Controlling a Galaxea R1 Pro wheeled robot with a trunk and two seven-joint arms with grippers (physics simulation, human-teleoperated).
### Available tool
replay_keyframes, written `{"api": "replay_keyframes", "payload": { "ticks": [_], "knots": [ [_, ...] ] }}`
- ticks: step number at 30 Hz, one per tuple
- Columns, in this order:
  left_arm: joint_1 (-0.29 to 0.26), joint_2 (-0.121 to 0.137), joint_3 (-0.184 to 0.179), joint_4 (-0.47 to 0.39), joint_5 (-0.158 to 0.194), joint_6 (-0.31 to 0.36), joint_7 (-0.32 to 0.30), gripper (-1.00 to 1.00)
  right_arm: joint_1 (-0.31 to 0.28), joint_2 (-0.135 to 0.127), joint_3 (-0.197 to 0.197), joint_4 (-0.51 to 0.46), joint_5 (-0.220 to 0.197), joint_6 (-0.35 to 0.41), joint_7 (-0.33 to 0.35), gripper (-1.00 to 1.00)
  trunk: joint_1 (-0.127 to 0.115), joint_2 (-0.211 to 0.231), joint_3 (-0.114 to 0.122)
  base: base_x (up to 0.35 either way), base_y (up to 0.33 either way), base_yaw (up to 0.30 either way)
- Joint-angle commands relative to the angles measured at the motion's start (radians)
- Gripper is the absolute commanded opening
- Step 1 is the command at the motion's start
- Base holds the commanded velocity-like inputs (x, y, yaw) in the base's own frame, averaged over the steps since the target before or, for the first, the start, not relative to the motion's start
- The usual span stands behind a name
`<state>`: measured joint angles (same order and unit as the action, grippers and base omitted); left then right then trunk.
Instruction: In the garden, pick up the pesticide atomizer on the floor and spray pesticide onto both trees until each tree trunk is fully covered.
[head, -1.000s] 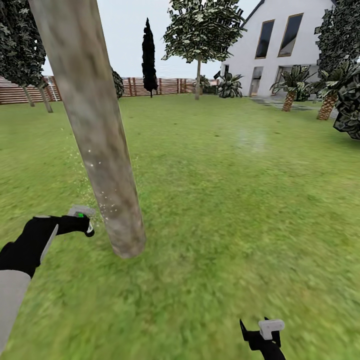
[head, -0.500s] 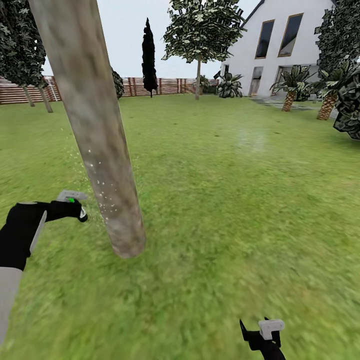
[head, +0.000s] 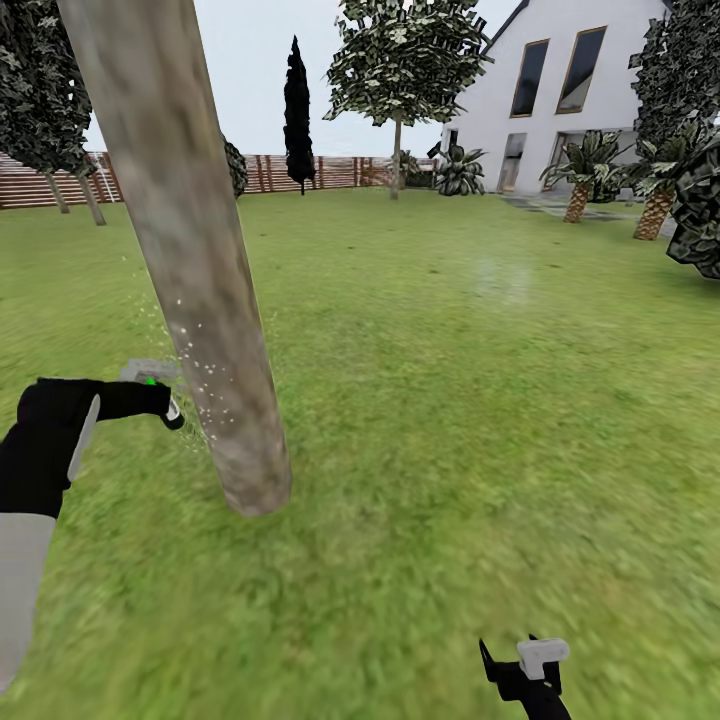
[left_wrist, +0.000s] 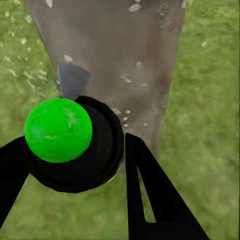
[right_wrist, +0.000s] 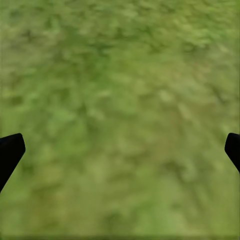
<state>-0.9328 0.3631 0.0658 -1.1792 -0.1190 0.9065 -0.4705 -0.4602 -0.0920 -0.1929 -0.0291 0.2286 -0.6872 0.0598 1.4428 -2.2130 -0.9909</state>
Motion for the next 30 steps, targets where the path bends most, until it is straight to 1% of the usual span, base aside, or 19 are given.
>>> {"api": "replay_keyframes", "payload": {
  "ticks": [1,3,5,6,8,10,12,14,17,19,20,22,23,25,26,27,28,29,30],
  "knots": [
    [-0.021,-0.003,0.002,0.008,0.004,0.002,0.000,-1.00,0.000,0.000,0.000,0.000,0.000,0.000,0.000,1.00,0.000,0.000,0.000,0.000,0.000,0.000],
    [-0.031,-0.012,-0.017,0.001,0.008,0.005,0.001,-1.00,0.000,0.000,0.000,0.000,0.000,0.000,0.000,1.00,0.000,0.000,0.000,0.000,0.000,0.000],
    [-0.042,-0.022,-0.035,-0.021,0.012,0.042,0.000,-1.00,0.000,0.000,0.000,0.000,0.000,0.000,0.000,1.00,0.000,0.000,0.000,0.000,0.000,0.000],
    [-0.048,-0.030,-0.039,-0.043,0.012,0.060,0.000,-1.00,0.000,0.000,0.000,0.000,0.000,0.000,0.000,1.00,0.000,0.000,0.000,0.000,0.000,0.000],
    [-0.057,-0.033,-0.041,-0.062,0.011,0.070,0.000,-1.00,0.000,0.000,0.000,0.000,0.000,0.000,0.000,1.00,0.000,0.000,0.000,0.000,0.000,0.000],
    [-0.065,-0.025,-0.039,-0.060,0.008,0.072,0.001,-1.00,0.000,0.000,0.000,0.000,0.000,0.000,0.000,1.00,0.000,0.000,0.000,0.000,0.000,0.000],
    [-0.104,-0.016,-0.034,-0.045,0.002,0.072,0.001,-1.00,0.000,0.000,0.000,0.000,0.000,0.000,0.000,1.00,0.000,0.000,0.000,0.000,0.000,0.000],
    [-0.121,0.004,-0.032,-0.033,0.002,0.072,0.001,-1.00,0.000,0.000,0.000,0.000,0.000,0.000,0.000,1.00,0.000,0.000,0.000,0.000,0.000,0.000],
    [-0.108,0.011,-0.041,-0.028,0.001,0.068,0.005,-1.00,0.000,0.001,0.000,0.000,0.000,0.000,0.000,1.00,0.000,0.000,0.000,0.000,0.000,0.000],
    [-0.044,0.008,-0.039,0.010,0.000,0.051,0.008,-1.00,0.000,0.001,0.000,0.000,0.000,0.000,0.000,1.00,0.000,0.000,0.000,0.000,0.000,0.000],
    [-0.019,0.004,-0.038,0.037,0.000,0.032,0.010,-1.00,0.000,0.001,0.000,0.000,0.000,0.000,0.000,1.00,0.000,0.000,0.000,0.000,0.000,0.000],
    [0.014,-0.026,-0.037,0.161,-0.001,-0.093,0.054,-1.00,0.000,0.001,0.001,0.000,0.000,0.000,0.000,1.00,0.000,0.000,0.000,0.000,0.000,0.000],
    [0.018,-0.041,-0.037,0.212,-0.001,-0.128,0.085,-1.00,0.000,0.001,0.001,0.000,0.000,0.000,0.000,1.00,0.000,0.000,0.000,0.000,0.000,0.000],
    [0.022,-0.090,-0.037,0.313,0.000,-0.206,0.209,-1.00,0.000,0.002,0.001,0.000,0.000,0.000,0.000,1.00,0.000,0.000,0.000,0.000,0.000,0.000],
    [0.024,-0.110,-0.037,0.337,0.004,-0.225,0.232,-1.00,0.000,0.002,0.001,0.000,0.000,0.000,0.000,1.00,0.000,0.000,0.000,0.000,0.000,0.000],
    [0.028,-0.128,-0.037,0.366,0.005,-0.240,0.242,-1.00,0.000,0.002,0.001,0.000,0.000,0.000,0.001,1.00,0.000,0.000,0.000,0.000,0.000,0.000],
    [0.051,-0.140,-0.035,0.403,0.007,-0.304,0.248,-1.00,0.000,0.002,0.001,0.000,0.000,0.000,0.001,1.00,0.000,0.000,0.000,0.000,0.000,0.000],
    [0.056,-0.142,-0.033,0.418,0.008,-0.335,0.250,-1.00,0.000,0.002,0.001,0.000,0.000,0.000,0.001,1.00,0.000,0.000,0.000,0.000,0.000,0.000],
    [0.059,-0.143,-0.031,0.459,0.009,-0.363,0.251,-1.00,0.000,0.002,0.001,0.000,0.000,0.000,0.001,1.00,0.000,0.000,0.000,0.000,0.000,0.000]
  ]
}}
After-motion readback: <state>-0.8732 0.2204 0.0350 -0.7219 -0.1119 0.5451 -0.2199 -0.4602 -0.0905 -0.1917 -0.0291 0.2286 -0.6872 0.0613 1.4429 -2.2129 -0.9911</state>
